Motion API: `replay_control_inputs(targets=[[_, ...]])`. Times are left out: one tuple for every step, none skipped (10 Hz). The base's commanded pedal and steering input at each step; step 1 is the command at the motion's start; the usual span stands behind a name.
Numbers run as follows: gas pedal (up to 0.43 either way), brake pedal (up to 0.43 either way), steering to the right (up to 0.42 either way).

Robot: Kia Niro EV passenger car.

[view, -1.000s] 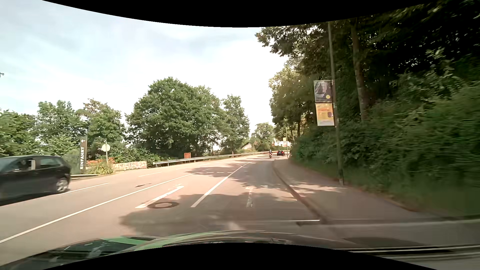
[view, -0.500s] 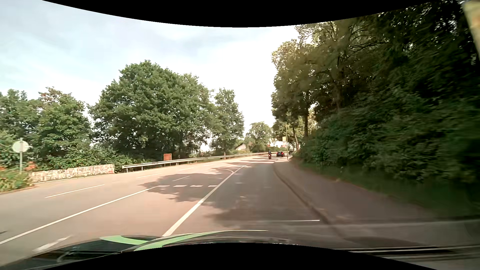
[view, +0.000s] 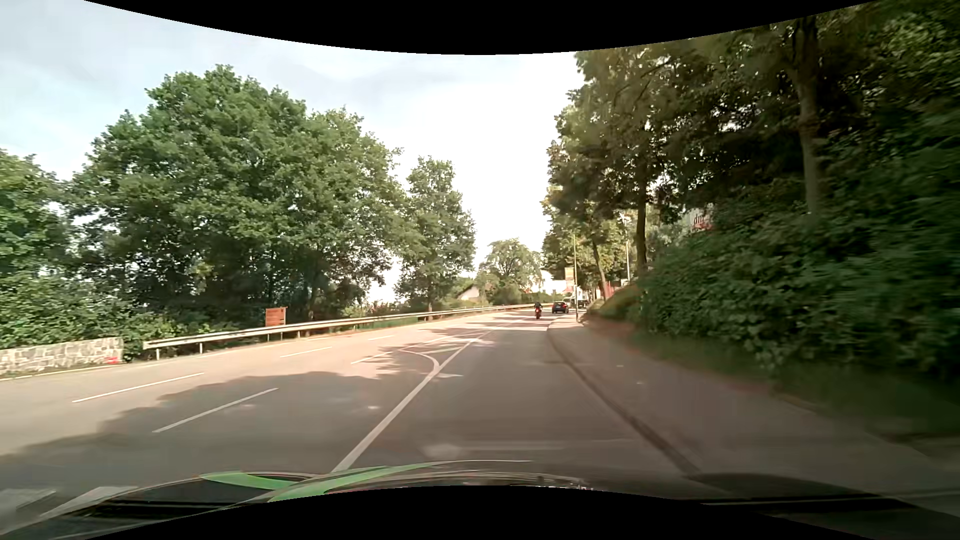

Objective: Follow the waypoints while adhering to traffic rules and regulations

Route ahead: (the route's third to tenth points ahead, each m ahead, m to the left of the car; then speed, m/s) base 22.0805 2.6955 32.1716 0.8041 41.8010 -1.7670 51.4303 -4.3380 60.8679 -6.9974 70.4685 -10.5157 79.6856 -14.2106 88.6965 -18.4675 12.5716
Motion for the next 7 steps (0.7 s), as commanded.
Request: replay_control_inputs(targets=[[0.098, 0.000, 0.022], [0.098, 0.000, 0.023], [0.098, 0.000, 0.023], [0.098, 0.000, 0.025], [0.087, 0.000, 0.026], [0.059, 0.000, 0.026], [0.039, 0.000, 0.026]])
